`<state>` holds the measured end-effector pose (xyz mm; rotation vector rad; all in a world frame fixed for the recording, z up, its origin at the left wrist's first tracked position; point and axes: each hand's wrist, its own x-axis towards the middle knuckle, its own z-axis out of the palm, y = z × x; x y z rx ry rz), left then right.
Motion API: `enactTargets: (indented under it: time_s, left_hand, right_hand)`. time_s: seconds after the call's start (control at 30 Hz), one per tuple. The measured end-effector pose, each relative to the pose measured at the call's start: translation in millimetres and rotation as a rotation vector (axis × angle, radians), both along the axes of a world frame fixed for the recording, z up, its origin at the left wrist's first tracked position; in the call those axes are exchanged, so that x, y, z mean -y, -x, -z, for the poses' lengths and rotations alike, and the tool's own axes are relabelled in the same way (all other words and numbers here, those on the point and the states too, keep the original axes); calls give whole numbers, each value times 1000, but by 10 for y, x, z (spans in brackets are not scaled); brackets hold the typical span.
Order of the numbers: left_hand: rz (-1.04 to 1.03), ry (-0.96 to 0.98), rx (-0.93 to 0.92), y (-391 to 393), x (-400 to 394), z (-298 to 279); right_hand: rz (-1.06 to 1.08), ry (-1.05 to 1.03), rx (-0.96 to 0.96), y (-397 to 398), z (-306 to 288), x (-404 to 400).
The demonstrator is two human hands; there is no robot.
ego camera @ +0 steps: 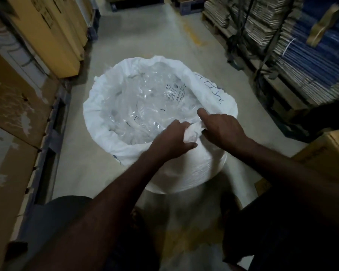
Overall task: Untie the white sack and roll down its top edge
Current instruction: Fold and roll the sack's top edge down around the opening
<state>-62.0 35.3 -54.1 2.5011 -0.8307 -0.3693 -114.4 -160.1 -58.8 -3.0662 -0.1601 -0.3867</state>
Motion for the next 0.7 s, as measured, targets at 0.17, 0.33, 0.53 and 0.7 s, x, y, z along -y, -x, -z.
enactTargets:
  time_s: [0.17,0.33,0.53,0.7]
  left_hand:
    - [-45,31,251,121,99,92]
    - [2,14,599,277,152,201]
    - [68,-155,516,491,229,248]
    - [16,30,161,257,170,110]
  right_hand:
    - [-113,-67,16,147,-16,99]
    - [-193,32,-93,57,-85,518]
    - [24,108,-101,-197,-73,527]
    - [101,54,-97,-303,31,408]
